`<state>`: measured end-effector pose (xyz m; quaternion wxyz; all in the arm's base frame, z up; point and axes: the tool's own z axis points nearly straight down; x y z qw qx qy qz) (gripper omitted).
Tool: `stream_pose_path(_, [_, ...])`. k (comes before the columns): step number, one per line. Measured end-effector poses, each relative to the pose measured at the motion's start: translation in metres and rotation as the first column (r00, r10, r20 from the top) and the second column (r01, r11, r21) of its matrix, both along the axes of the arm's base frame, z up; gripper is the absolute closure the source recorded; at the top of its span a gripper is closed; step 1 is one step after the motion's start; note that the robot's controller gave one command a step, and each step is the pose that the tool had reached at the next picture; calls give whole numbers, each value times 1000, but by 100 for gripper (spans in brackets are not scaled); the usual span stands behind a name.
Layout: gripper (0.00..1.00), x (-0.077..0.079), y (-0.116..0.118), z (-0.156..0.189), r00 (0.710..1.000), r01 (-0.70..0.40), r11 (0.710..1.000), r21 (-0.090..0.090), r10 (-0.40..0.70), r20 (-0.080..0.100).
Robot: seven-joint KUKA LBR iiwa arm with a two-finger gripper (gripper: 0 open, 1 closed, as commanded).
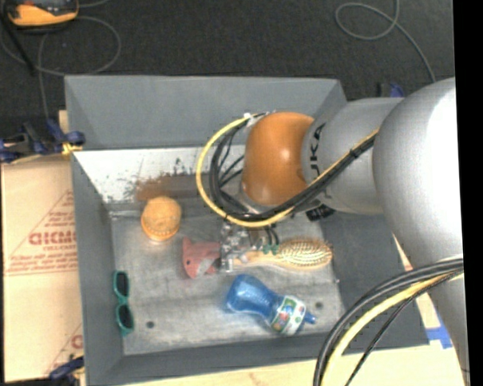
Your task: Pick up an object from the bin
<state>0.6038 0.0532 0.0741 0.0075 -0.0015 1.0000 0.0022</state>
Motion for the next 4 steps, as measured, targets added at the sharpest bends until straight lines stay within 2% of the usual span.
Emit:
stream_pose_path(1, [100,0,0,0,1000,1,1000,0,-1,0])
stream_pose_path(2, [100,-1,21,124,999,-36,999,-5,36,-11])
stream_pose_path(4, [100,1,28,126,998,-68,998,-6,68,-8])
